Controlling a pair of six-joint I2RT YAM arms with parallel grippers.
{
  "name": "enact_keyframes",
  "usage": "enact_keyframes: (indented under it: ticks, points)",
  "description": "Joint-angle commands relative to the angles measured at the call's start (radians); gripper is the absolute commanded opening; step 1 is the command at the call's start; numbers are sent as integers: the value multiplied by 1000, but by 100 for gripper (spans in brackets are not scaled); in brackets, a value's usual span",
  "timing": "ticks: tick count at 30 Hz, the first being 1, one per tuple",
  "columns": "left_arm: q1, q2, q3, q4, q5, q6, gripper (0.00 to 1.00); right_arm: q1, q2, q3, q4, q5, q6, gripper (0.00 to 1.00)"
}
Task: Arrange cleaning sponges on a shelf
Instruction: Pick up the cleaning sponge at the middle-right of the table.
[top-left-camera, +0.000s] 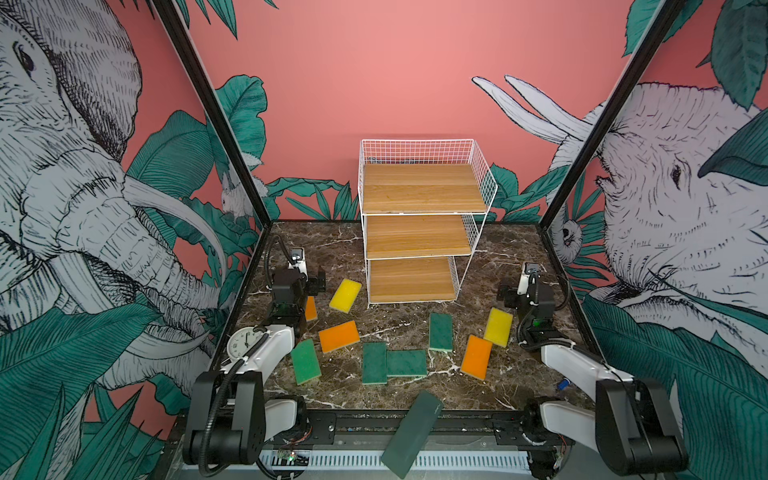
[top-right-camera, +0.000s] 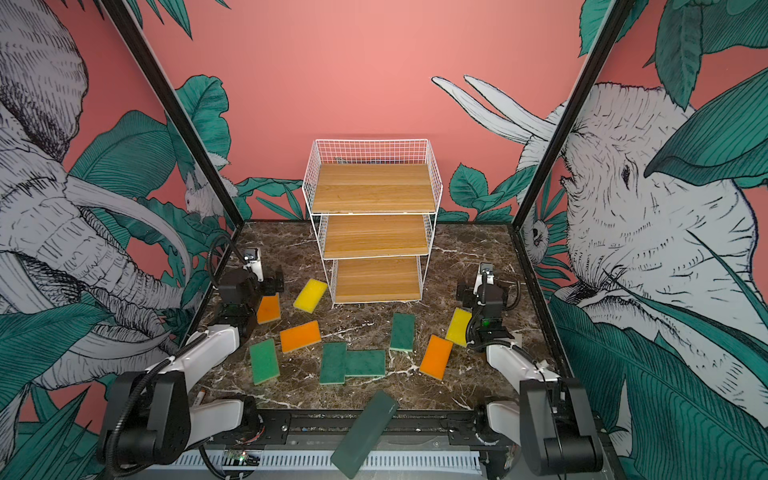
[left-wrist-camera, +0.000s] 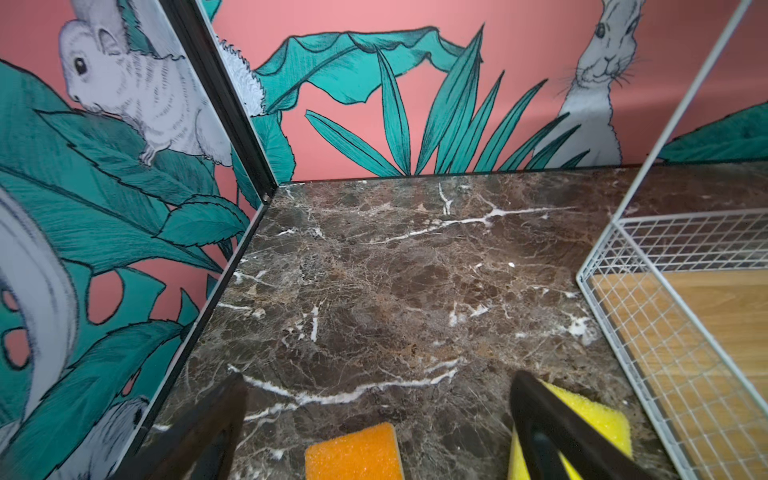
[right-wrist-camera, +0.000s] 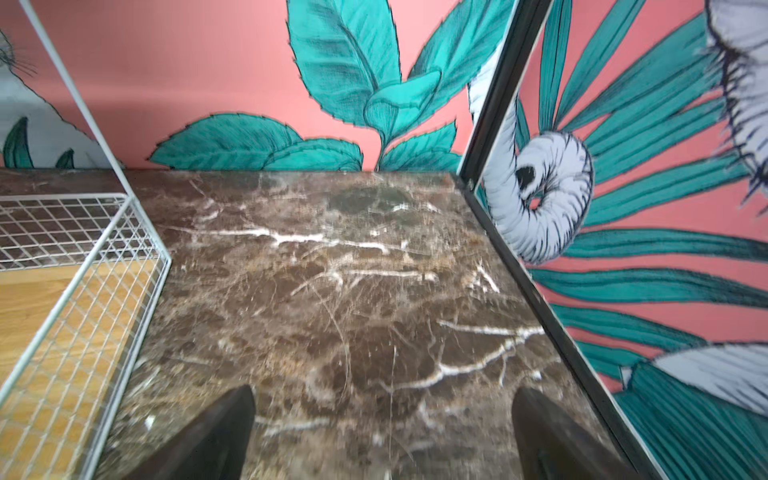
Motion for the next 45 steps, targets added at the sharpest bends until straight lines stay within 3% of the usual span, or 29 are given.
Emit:
enact_keyframes:
  ticks: [1, 6, 13, 18, 26, 32, 41, 45]
  points:
    - [-3, -55, 18, -190, -39, -90, 99, 4, -90, 27, -232, 26, 50, 99]
    - [-3, -86, 132, -458, -2, -173, 100, 9, -237, 61, -511, 76, 182, 99]
    - [-5, -190, 124, -559, 41, -300, 99, 93, -374, 75, -827, 178, 377, 99]
    - [-7, -230, 146, -659, 25, -355, 98, 154, -380, 117, -1031, 205, 496, 99]
    - [-9, -198, 244, -837, 34, -374, 93, 207, -313, 192, -1176, 194, 585, 98]
    - [-9, -169, 302, -935, 18, -413, 87, 288, -232, 233, -1231, 142, 744, 96]
    - [-10, -147, 314, -972, 46, -412, 87, 365, -148, 259, -1272, 47, 879, 92]
    - [-9, -136, 326, -976, 68, -412, 87, 365, -145, 232, -1256, 22, 869, 93]
